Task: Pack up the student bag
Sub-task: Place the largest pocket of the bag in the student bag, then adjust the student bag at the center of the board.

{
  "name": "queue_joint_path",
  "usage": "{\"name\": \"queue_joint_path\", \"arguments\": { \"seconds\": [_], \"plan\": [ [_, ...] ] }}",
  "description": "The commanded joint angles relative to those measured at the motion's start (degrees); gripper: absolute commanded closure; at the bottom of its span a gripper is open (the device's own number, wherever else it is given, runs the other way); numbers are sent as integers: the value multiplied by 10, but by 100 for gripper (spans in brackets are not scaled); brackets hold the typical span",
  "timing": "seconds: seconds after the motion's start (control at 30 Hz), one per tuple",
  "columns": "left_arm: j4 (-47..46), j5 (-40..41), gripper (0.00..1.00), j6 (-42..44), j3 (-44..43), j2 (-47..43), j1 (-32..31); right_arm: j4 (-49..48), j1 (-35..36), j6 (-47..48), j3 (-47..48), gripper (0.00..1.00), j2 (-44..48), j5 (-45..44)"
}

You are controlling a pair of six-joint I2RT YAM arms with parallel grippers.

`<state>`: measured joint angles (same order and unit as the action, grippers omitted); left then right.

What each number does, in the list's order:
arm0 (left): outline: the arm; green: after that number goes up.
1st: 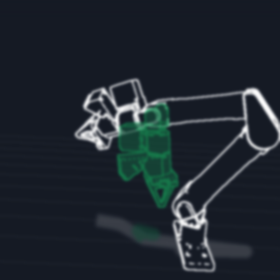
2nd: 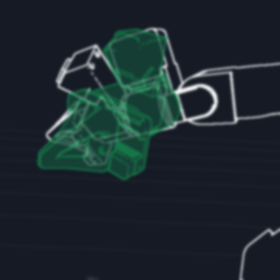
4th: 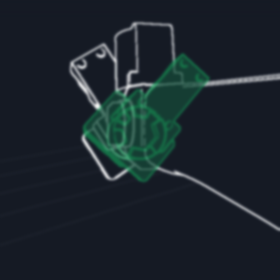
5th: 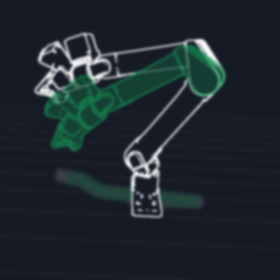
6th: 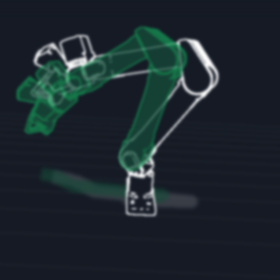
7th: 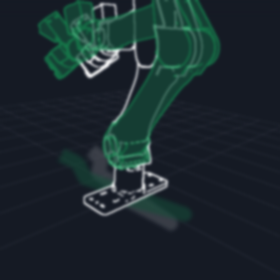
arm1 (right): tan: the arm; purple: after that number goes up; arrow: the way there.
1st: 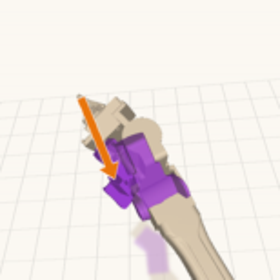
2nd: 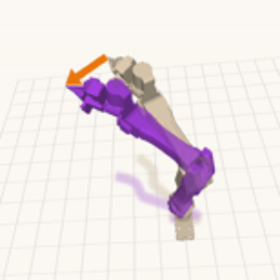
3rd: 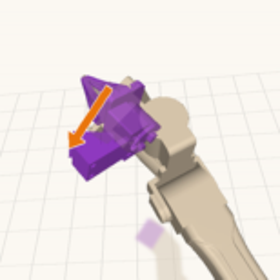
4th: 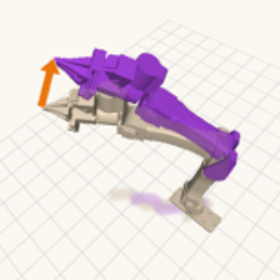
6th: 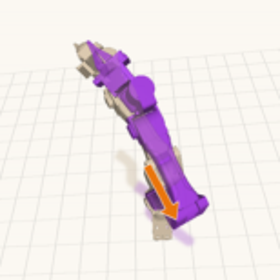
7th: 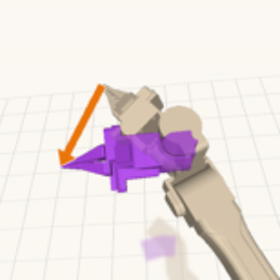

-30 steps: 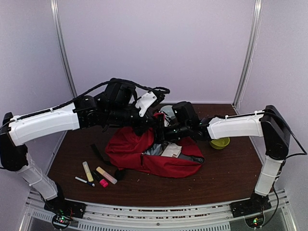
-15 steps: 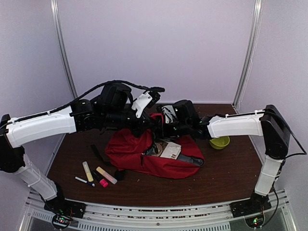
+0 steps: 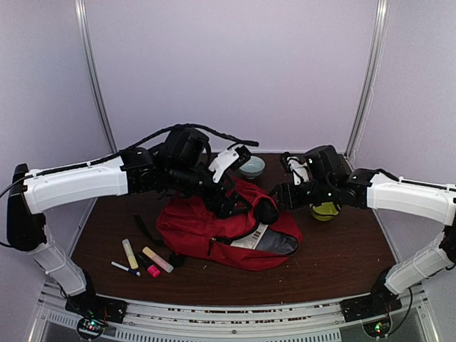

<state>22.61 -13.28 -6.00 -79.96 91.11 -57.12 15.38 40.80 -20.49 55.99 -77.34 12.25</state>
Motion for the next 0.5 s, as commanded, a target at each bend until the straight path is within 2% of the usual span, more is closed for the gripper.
{"name": "queue_joint_path", "arguments": {
  "seconds": [0.0,0.2,0.3,0.33,0.4,0.47],
  "plan": [
    [-11,-4,2,-1,38,-56,9,78,-2,26,-48,31,-23,-50],
    [-8,47,2,-66,157,-141,85,60,3,24,-99,31,-42,-46],
    [-11,56,2,-101,221,-161,121,51,3,26,-105,35,-53,-36],
    [-28,50,2,-114,248,-166,139,51,1,29,-104,41,-57,-40],
    [-72,21,2,-139,298,-170,161,55,-7,34,-101,63,-61,-61],
    [-103,1,2,-159,334,-167,171,53,-18,35,-100,80,-60,-62]
  ]
}}
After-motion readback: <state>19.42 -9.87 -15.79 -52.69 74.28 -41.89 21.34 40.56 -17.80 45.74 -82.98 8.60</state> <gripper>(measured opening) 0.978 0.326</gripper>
